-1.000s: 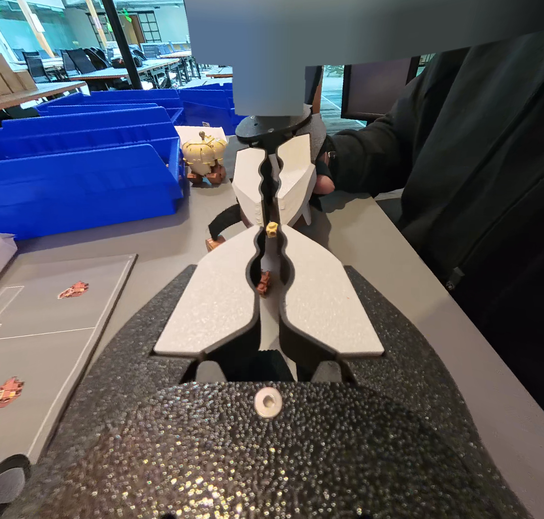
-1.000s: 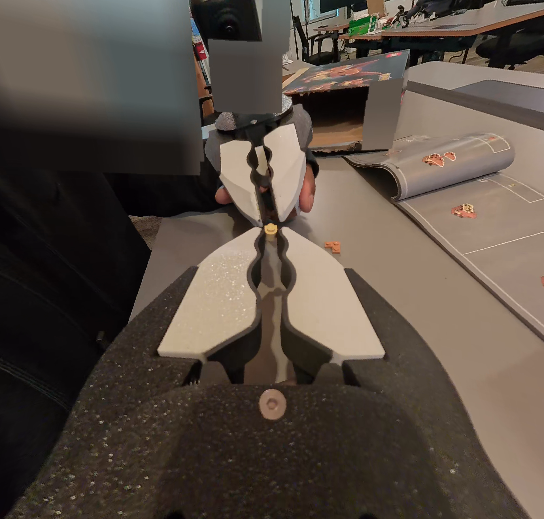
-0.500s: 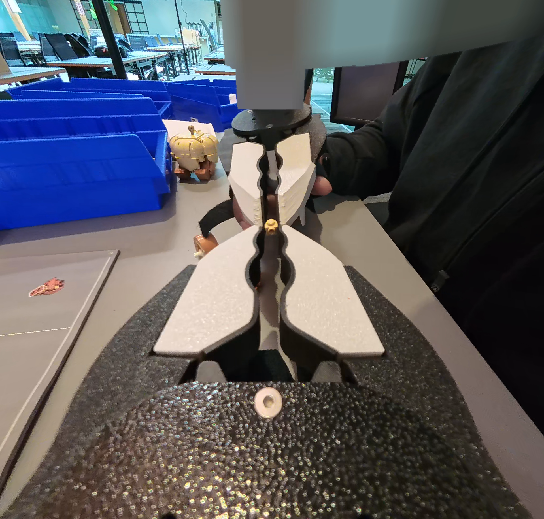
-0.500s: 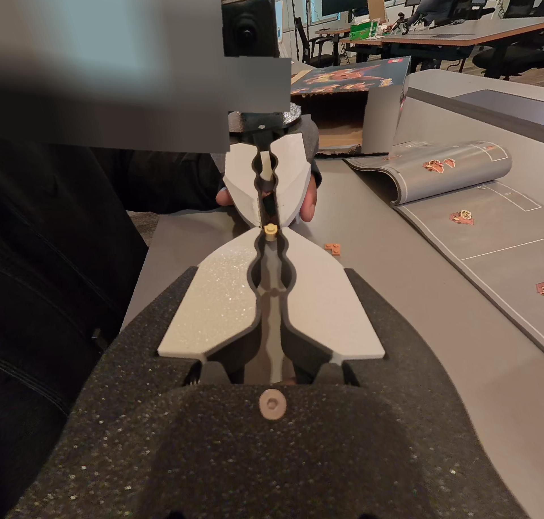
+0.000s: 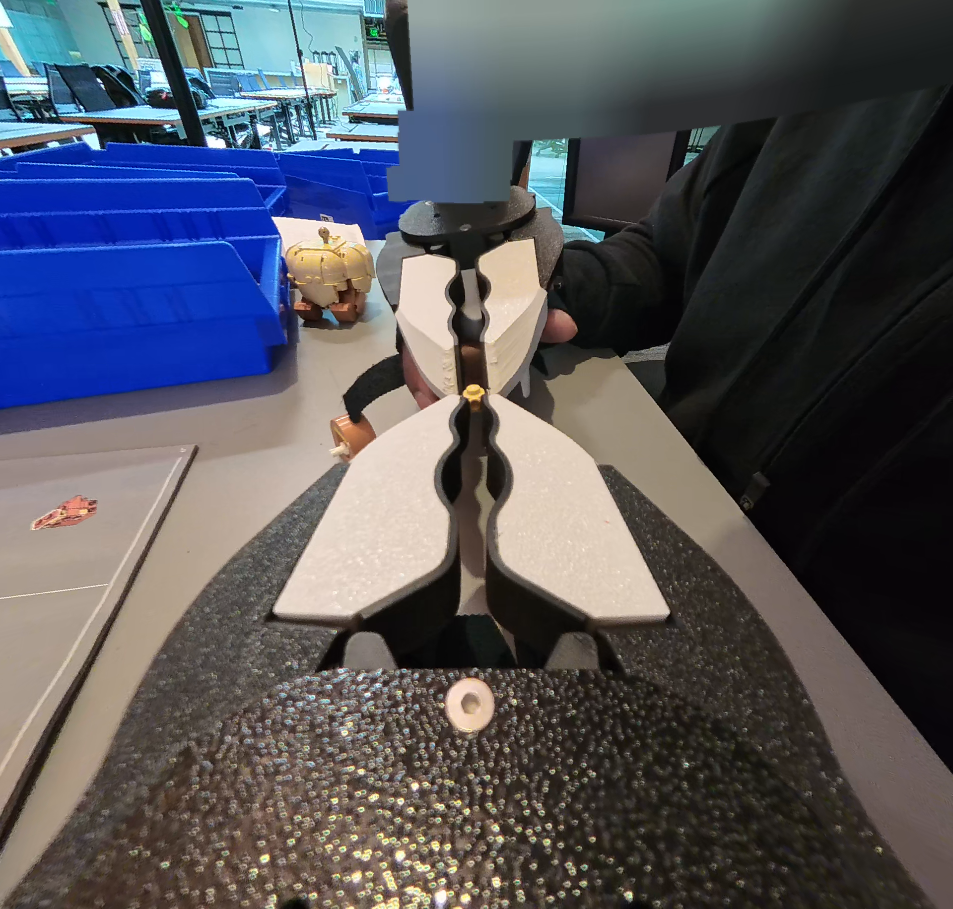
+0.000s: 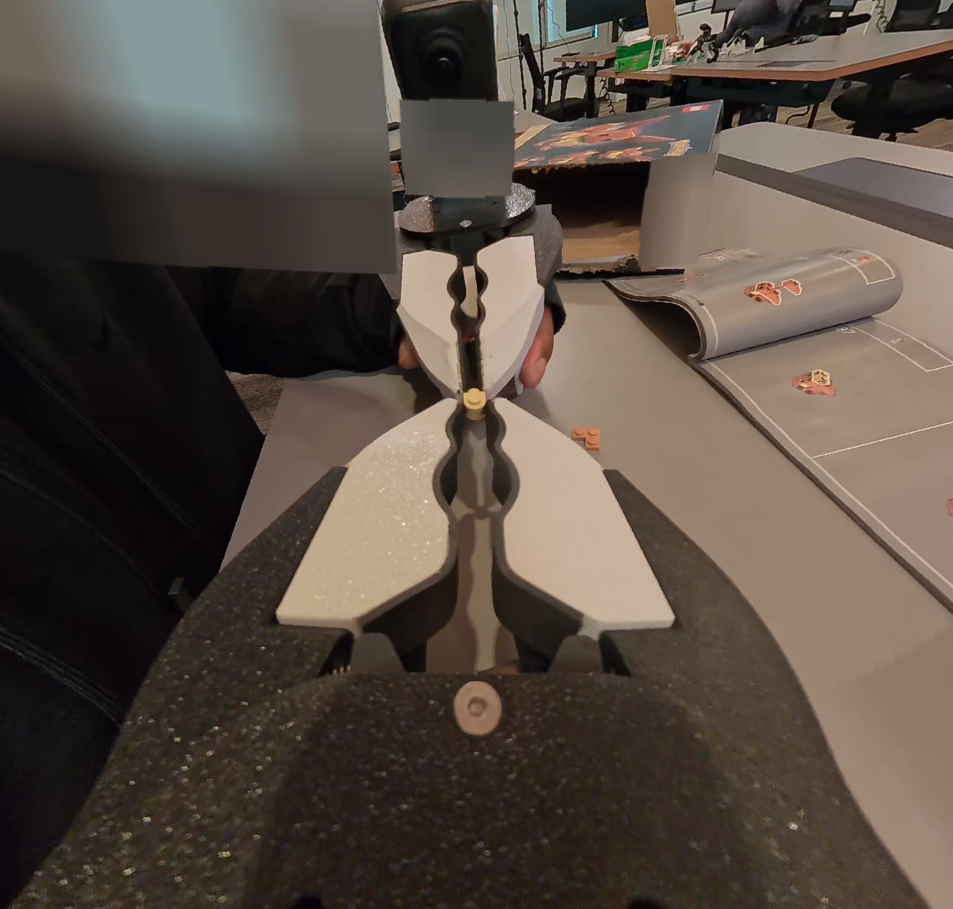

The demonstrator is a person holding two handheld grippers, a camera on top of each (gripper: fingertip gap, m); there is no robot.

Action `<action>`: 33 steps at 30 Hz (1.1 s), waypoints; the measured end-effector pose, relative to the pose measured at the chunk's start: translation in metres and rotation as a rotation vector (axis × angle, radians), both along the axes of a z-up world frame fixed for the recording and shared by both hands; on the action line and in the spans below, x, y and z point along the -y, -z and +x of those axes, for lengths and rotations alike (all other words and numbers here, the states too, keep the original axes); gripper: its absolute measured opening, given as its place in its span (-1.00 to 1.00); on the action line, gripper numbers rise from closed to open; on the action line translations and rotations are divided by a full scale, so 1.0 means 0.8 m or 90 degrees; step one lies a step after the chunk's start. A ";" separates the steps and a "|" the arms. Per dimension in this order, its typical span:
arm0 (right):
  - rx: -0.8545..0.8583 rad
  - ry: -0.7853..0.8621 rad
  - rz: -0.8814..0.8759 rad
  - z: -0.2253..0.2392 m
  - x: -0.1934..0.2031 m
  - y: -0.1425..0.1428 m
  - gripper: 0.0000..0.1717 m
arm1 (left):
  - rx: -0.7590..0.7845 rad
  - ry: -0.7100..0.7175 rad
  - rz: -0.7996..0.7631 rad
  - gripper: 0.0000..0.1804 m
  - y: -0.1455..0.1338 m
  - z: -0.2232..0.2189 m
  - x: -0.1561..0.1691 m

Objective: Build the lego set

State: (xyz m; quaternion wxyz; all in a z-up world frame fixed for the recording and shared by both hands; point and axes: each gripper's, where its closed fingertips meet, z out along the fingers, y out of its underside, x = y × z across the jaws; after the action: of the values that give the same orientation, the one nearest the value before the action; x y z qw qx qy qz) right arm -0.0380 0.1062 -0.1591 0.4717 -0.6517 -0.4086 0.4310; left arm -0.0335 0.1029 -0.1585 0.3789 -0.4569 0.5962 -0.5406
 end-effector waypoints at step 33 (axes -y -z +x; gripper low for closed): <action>0.061 0.021 -0.020 0.017 -0.005 0.015 -0.89 | -0.018 -0.036 0.055 -0.96 0.008 -0.003 -0.014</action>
State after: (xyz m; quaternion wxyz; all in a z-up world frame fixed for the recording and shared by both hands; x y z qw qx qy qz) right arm -0.0243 0.1103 -0.1707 0.4482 -0.6855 -0.4132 0.3981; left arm -0.0363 0.1144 -0.1646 0.4048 -0.4646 0.6112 -0.4968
